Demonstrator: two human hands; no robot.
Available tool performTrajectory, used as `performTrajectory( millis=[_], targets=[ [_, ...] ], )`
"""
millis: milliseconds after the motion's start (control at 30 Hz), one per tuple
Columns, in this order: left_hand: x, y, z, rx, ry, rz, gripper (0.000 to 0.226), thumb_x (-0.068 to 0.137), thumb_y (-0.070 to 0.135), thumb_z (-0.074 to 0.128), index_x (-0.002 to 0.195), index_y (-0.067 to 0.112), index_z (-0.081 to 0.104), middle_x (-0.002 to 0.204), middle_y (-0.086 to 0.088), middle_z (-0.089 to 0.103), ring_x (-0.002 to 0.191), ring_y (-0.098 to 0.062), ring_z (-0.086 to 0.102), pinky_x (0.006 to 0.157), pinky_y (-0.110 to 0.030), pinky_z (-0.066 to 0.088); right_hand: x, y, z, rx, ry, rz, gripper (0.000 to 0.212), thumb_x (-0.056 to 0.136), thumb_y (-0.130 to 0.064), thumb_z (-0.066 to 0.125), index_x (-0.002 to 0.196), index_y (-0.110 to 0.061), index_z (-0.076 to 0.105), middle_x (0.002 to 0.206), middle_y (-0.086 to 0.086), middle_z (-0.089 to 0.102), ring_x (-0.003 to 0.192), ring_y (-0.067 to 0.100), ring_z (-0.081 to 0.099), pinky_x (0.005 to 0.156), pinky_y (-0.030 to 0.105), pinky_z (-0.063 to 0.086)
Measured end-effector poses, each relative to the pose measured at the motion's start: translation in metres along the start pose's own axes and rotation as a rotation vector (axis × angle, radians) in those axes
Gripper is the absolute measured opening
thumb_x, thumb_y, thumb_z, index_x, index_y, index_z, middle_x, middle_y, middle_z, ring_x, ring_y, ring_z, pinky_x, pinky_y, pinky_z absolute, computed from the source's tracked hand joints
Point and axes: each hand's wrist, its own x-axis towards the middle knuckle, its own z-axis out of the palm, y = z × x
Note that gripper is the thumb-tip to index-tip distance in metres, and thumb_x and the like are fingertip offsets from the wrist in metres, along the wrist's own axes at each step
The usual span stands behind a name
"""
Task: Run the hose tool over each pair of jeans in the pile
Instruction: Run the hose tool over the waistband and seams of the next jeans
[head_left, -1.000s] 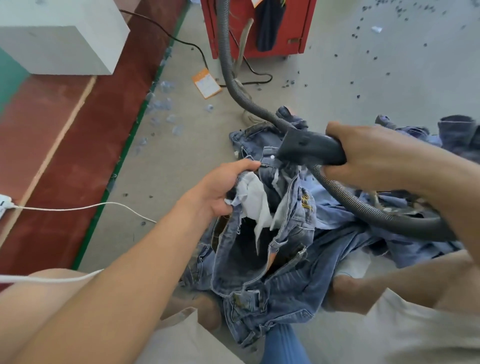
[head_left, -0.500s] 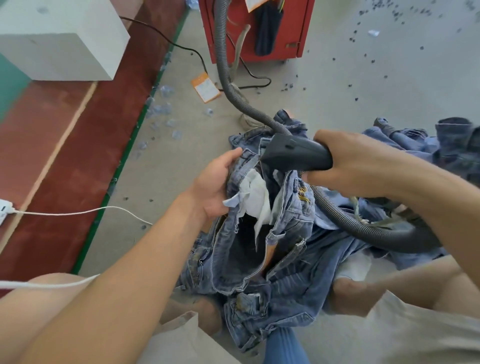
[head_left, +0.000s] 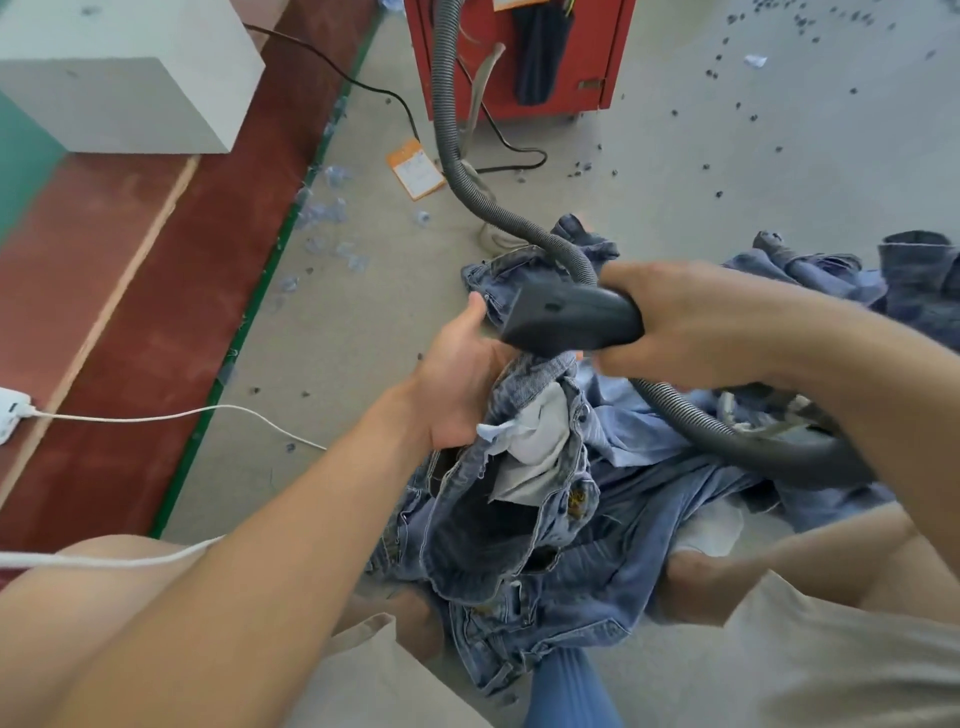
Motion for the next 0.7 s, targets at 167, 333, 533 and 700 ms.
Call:
performTrajectory(
  millis=[167, 333, 533, 700],
  targets=[
    [-0.003, 0.003, -0.011, 0.014, 0.02, 0.038, 0.114, 0.092, 0.084, 0.004, 0.144, -0.005, 0.052, 0.151, -0.036, 0.042, 0.145, -0.05, 0.037, 0.124, -0.059, 0.022, -0.006, 0.013, -0.02, 0.19, 0.049, 0.068, 0.019, 0.082, -0.026, 0.073, 0.091, -0.03, 0.056, 0.055, -0.002, 0.065, 0.04, 0.008, 0.057, 0.037, 0.019, 0.04],
    [-0.005, 0.003, -0.006, -0.013, 0.01, 0.043, 0.116, 0.092, 0.084, 0.004, 0.143, -0.01, 0.05, 0.15, -0.036, 0.044, 0.144, -0.052, 0.036, 0.124, -0.058, 0.021, -0.004, 0.009, -0.008, 0.126, -0.088, 0.078, 0.017, 0.085, -0.029, 0.074, 0.091, -0.028, 0.058, 0.053, -0.013, 0.066, 0.039, 0.005, 0.059, 0.038, 0.018, 0.043],
    [-0.01, 0.008, -0.001, -0.122, 0.083, 0.146, 0.101, 0.099, 0.076, 0.012, 0.145, -0.005, 0.051, 0.141, -0.03, 0.057, 0.13, -0.043, 0.057, 0.109, -0.051, 0.047, 0.015, 0.02, 0.006, 0.461, 0.246, 0.273, 0.038, 0.085, -0.047, 0.078, 0.092, -0.012, 0.067, 0.068, 0.008, 0.075, 0.054, 0.02, 0.067, 0.065, 0.043, 0.061],
    [-0.011, 0.017, 0.003, -0.236, 0.152, 0.241, 0.094, 0.102, 0.07, 0.016, 0.144, -0.008, 0.048, 0.141, -0.032, 0.056, 0.126, -0.044, 0.06, 0.106, -0.052, 0.046, 0.012, 0.003, 0.034, 0.423, 0.189, 0.271, 0.073, 0.06, -0.068, 0.087, 0.105, -0.018, 0.057, 0.078, 0.002, 0.072, 0.068, 0.019, 0.072, 0.065, 0.042, 0.062]
  ],
)
